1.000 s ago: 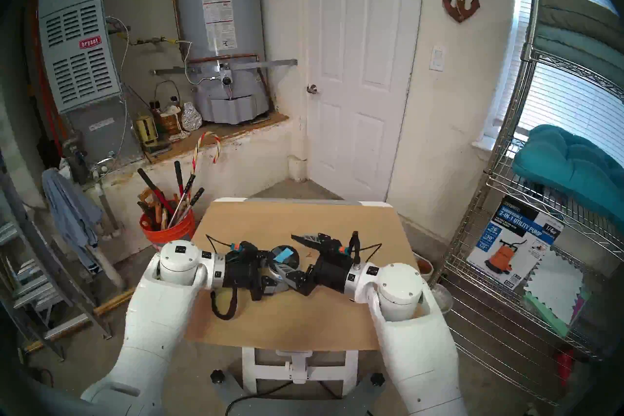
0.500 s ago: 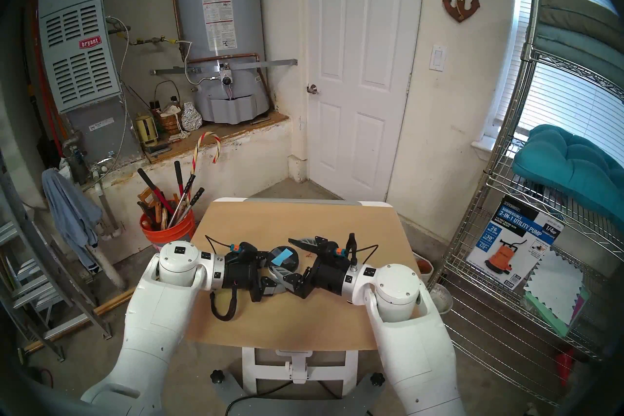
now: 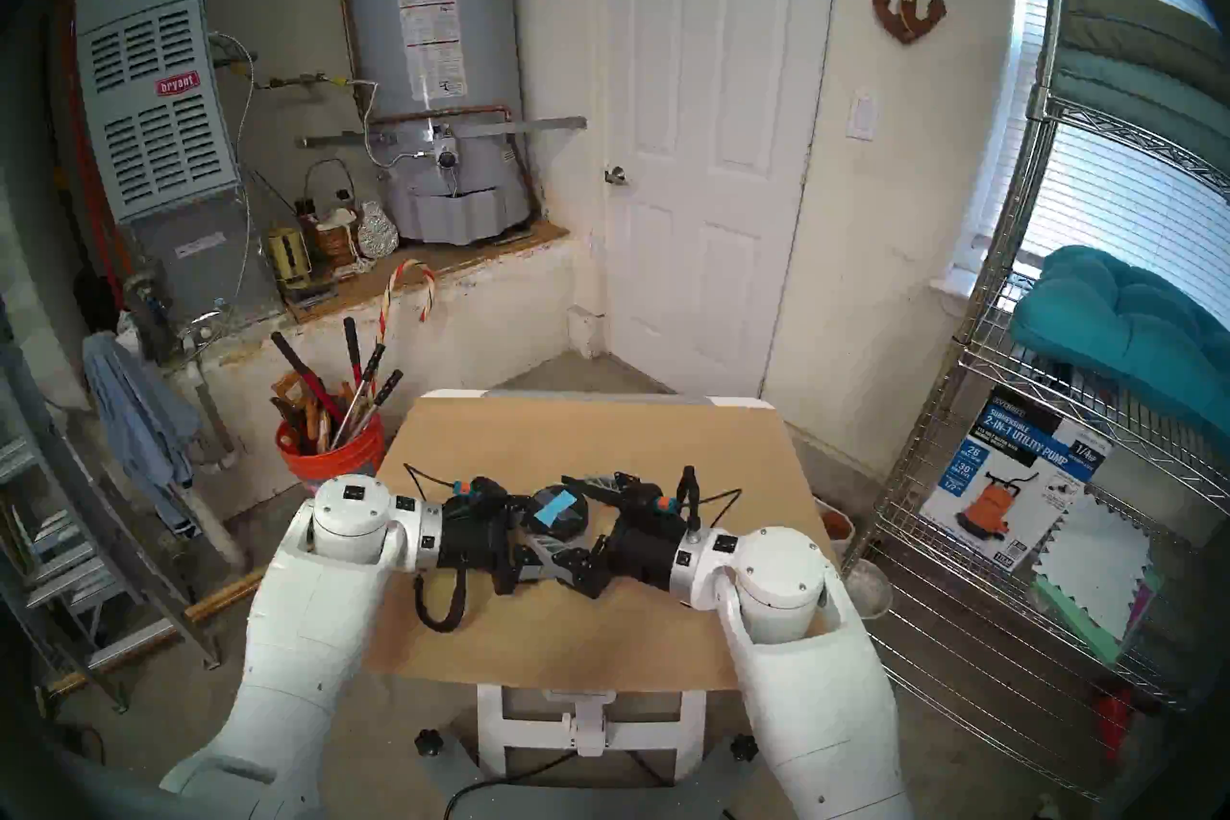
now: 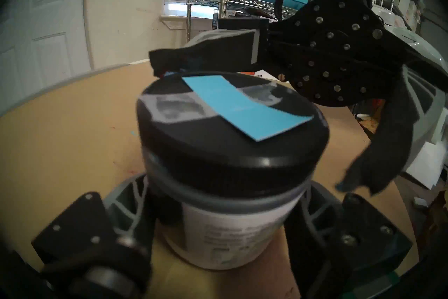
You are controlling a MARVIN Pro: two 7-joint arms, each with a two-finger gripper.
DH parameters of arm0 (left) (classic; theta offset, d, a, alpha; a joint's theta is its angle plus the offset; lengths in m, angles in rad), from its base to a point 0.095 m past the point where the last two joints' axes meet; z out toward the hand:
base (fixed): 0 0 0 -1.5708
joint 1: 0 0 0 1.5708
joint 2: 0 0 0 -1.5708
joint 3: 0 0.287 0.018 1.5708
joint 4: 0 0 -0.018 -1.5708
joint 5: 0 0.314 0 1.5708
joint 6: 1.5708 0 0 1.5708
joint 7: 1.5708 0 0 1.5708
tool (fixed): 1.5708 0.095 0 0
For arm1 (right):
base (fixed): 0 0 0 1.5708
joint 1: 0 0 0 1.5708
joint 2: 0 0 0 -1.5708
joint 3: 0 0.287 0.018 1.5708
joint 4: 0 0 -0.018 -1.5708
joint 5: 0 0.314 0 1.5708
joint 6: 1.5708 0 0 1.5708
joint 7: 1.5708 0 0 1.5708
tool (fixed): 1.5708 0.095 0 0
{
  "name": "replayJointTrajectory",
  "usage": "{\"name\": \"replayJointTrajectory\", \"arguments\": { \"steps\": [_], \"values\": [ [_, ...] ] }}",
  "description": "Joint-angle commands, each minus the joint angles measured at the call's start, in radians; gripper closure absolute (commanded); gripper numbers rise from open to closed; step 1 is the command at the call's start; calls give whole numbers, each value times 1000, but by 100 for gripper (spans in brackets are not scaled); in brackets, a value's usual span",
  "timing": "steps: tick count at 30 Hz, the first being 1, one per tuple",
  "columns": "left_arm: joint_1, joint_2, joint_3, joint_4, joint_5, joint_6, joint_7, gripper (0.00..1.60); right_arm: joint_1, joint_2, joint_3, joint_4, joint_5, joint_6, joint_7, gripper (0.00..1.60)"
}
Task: Open paint jar
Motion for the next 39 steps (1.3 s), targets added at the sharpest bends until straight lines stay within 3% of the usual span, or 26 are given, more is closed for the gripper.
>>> {"name": "replayJointTrajectory", "arguments": {
  "steps": [1, 14, 39],
  "values": [
    [-21, -2, -4, -4, -3, -3, 5, 160, 17, -14, -14, 4, -7, -8, -9, 0],
    [-18, -1, -7, -7, -4, 0, 0, 160, 43, -35, -25, 43, -33, -43, -43, 0],
    [-35, -6, -14, 18, -3, -7, 2, 160, 56, -25, -8, 55, -10, -29, 2, 3]
  ]
}}
